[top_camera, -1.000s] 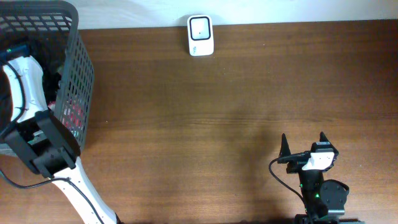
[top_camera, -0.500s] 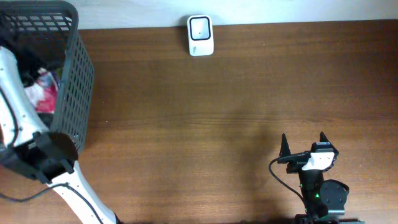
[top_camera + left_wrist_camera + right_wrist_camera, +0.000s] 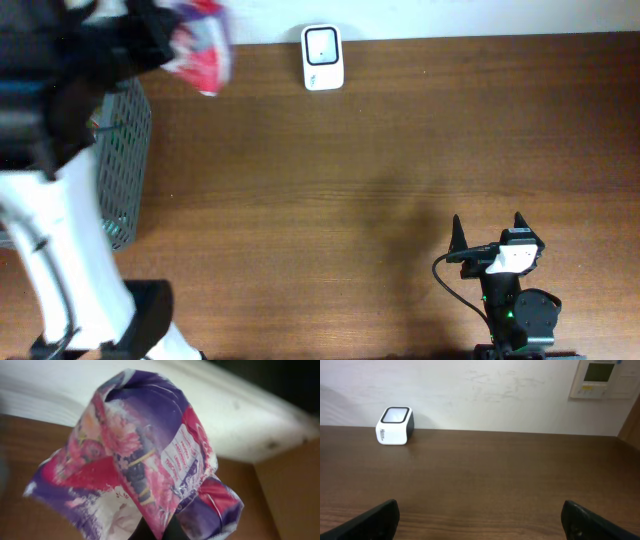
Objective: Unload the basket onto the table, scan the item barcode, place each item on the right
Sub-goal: 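Carry the tissue pack to the table center and release it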
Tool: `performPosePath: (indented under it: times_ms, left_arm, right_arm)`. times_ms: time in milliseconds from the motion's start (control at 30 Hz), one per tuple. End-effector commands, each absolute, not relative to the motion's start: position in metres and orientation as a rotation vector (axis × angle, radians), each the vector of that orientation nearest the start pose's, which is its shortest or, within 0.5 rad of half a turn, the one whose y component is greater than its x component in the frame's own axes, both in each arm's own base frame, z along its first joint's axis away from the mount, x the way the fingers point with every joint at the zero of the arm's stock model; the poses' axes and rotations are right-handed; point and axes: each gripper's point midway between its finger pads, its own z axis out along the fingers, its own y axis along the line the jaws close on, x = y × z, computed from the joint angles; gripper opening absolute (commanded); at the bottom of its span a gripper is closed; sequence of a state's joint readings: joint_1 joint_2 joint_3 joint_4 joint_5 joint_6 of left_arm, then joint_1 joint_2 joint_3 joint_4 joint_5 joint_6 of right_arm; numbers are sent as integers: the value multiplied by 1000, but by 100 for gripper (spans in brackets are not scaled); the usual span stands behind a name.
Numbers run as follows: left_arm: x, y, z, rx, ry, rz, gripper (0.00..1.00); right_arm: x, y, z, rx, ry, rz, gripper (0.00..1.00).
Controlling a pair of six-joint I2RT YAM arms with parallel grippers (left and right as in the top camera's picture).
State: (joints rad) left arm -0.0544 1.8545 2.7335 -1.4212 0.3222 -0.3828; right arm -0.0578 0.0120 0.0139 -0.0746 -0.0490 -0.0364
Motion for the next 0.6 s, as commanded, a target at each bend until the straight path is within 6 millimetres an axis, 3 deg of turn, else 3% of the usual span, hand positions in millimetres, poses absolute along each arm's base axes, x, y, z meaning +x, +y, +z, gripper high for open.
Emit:
performPosePath:
  times_ms: [0,67,100,133,200,267,300,333,367,433,567]
  left_arm:
    - [424,-171,406,76,2321,-599,0]
    - [430,-242,345,306,2451,-603,0]
    - [429,-268,314,382,2513,-600,0]
    - [426,-307,257,472,2623,-571,0]
    - [426,-332,188,542,2731,-409,0]
    - [417,-350,145,603,2798,-351,0]
    - [411,-359,123,637,2833,-332,11]
    - [409,-361,115,645,2847,-324,44]
    - [409,-361,110,648,2855,-319,99]
    - [414,-358,123,630,2829,-336,99]
    - [422,-313,208,505,2734,-384,97]
  right_arm:
    - [246,-5,156,-18,1647,-28,99]
    - [246,-5,156,-18,1647,-28,99]
    - [246,-5,156,-18,1646,-28,99]
    - [246,-5,156,-18,1647,-28,99]
    - [246,-5,156,-18,1647,-28,99]
    - [246,-5,156,-18,1647,-28,99]
    - [246,-5,156,-18,1646,-28,99]
    - [246,-5,156,-18,1646,-28,99]
    - [246,-5,156,-18,1647,-28,99]
    - [246,-5,156,-18,1646,-28,99]
    - [246,-5,156,-18,1647,-28,99]
